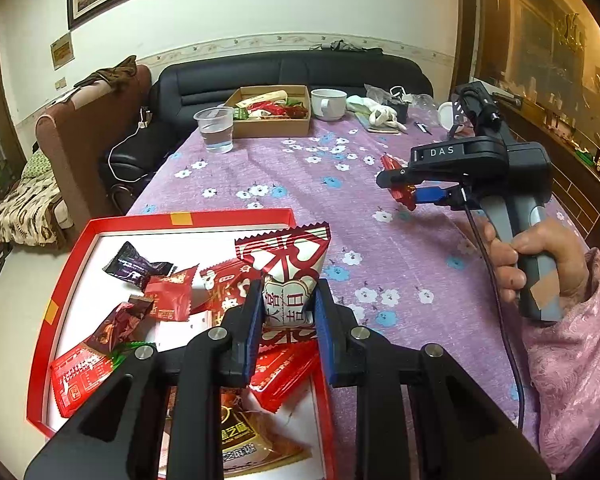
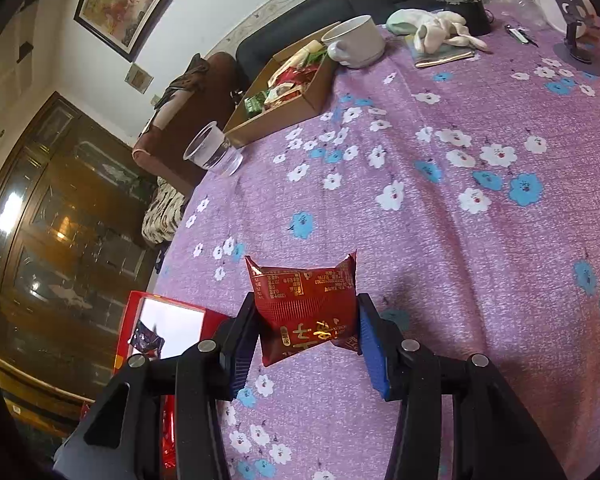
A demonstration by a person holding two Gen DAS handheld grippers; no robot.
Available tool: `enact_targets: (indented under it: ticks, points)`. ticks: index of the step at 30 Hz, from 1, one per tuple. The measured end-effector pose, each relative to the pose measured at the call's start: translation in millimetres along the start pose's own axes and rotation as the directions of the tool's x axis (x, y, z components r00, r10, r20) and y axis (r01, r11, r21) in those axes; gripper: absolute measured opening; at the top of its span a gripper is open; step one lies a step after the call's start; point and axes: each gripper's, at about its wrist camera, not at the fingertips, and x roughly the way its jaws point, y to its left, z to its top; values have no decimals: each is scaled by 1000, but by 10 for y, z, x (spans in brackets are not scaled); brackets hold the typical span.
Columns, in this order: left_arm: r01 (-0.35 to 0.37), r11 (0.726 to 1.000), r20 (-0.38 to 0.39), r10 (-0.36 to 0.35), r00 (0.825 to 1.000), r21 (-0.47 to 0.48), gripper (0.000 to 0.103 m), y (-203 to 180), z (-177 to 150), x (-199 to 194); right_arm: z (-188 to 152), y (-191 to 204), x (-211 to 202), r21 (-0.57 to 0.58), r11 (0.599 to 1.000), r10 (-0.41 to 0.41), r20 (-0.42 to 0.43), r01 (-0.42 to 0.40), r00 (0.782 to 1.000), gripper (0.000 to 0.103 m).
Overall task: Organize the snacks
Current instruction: 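Carry both packets over the tray and open both tools to drop them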
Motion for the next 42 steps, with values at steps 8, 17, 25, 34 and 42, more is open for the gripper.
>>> enact_targets:
  ticks: [8,17,25,34,42]
  points:
    - [-23,999,-5,23,1000,-22,22,131,-50,2,-137,366,96,-81,992,92,-23,-93,996,47]
    - [-73,995,-10,73,997,-70,22,418,-120,4,-459,925,197,-203,950,231,-58,-238,971,48]
    - [-157,978,-37,154,987,-136,22,843,-243,28,-706,1235,311,-283,911,282,-105,-300,954,49]
    - [-197,967,-64,189,980,-163,23,1051,-354,75,-1210,1758,378,-513,805,245,-168,-297,955,51]
    - [-217,964,-77,207,975,-152,25,1046,-393,130,-1327,1755,635,-562,806,113,-163,-186,980,63]
